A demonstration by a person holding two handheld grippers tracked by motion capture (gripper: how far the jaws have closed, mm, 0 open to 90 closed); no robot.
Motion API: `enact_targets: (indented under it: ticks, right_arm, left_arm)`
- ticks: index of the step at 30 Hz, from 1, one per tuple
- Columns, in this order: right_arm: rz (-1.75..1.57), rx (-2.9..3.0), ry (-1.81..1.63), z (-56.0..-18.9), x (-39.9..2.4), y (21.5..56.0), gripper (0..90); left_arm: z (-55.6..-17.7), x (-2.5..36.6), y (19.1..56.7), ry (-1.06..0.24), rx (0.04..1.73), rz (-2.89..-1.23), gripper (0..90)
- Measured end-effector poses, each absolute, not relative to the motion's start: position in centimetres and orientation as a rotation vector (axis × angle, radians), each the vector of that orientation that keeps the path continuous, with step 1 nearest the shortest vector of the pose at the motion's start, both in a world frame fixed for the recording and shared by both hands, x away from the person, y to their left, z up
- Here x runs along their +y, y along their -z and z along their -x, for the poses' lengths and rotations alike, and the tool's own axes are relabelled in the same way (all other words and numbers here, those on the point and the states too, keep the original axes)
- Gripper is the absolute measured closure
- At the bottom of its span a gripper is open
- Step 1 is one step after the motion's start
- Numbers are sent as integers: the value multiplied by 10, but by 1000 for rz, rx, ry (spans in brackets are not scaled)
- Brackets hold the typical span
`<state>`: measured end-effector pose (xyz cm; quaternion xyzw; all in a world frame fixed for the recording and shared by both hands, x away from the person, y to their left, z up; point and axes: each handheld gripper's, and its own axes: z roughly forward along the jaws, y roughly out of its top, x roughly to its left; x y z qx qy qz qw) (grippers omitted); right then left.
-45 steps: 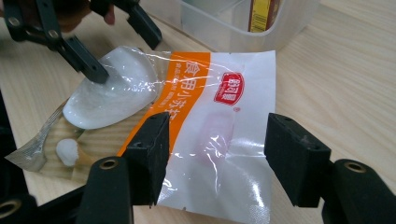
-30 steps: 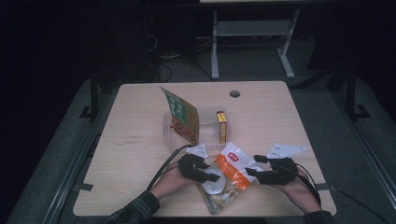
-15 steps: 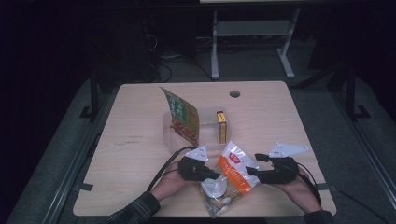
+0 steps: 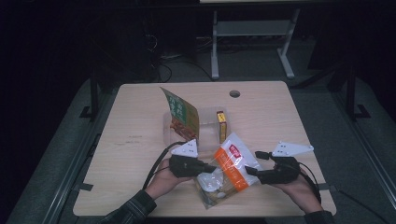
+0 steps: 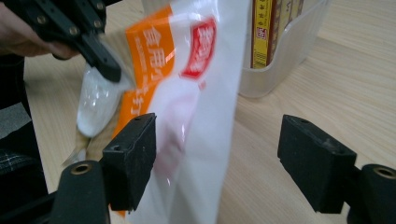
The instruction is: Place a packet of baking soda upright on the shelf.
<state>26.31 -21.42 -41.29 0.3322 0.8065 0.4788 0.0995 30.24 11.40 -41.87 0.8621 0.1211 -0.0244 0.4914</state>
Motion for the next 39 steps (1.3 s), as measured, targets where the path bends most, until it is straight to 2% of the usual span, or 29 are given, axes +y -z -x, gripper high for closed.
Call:
enact_targets:
  ticks: [12,24,29,32,39]
  right_arm:
    - [-933,2419,-1496,-262,-207,413,251]
    - [-893,2414,-1638,-264,-188,410,240]
    - [-880,2388,-1718,-276,-173,404,245]
    - [-870,2373,-1770,-285,-162,403,279]
    - [-804,2386,-1889,-297,-137,398,527]
  left_arm:
    - [-301,153,392,-68,352,-2006,900]
    - [-301,177,376,-122,417,-1915,900]
    - [-302,183,374,-122,430,-1888,900]
    - [-302,184,373,-130,431,-1887,900]
    - [-302,189,370,-143,444,-1863,900]
